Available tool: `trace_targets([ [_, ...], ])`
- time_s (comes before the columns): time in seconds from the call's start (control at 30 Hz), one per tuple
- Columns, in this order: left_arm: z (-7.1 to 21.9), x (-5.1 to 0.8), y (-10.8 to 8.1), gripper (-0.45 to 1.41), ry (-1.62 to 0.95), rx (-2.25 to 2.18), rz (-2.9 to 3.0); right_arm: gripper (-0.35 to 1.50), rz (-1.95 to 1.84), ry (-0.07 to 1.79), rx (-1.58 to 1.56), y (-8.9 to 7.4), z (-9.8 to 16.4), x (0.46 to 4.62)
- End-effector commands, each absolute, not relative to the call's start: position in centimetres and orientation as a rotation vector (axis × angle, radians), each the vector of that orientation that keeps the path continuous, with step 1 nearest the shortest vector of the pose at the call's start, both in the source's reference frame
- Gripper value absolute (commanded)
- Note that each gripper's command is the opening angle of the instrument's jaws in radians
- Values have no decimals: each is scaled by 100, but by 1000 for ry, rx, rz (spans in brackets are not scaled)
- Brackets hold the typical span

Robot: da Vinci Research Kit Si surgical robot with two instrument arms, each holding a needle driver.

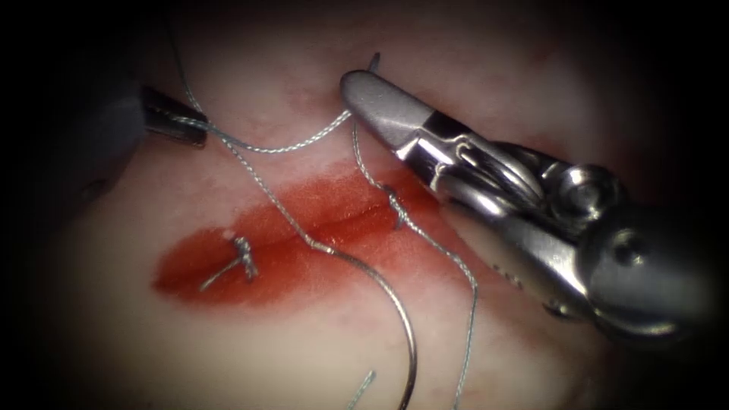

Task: Wound Closure
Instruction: Grab a longer length of suture, then wrap the suture once around the right tool.

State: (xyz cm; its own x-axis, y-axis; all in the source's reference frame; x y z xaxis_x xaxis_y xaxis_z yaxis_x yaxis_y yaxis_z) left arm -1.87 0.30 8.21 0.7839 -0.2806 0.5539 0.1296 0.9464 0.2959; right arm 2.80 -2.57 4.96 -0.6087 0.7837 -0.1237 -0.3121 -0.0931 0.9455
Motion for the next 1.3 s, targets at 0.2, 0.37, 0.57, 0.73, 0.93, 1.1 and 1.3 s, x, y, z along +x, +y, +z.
trace_targets([
  [0.2,815,-184,44,-45,-642,225,-221,84,1578,1386,390,-244,477,260],
  [0.37,804,-192,41,-45,-694,260,-214,-35,1771,1253,358,-220,450,215],
  [0.57,791,-197,43,-45,-758,278,-246,-35,1696,991,424,-223,461,212],
  [0.73,783,-206,46,-45,-822,299,-302,-35,1824,1107,637,-240,494,220],
  [0.93,780,-220,38,-45,-863,352,-307,-35,1778,1133,820,-249,521,254],
  [1.1,778,-244,21,-45,-918,438,-272,-35,1779,1278,855,-246,527,284],
  [1.3,798,-264,-6,-45,-907,485,-250,-35,1713,1485,984,-238,516,293],
])
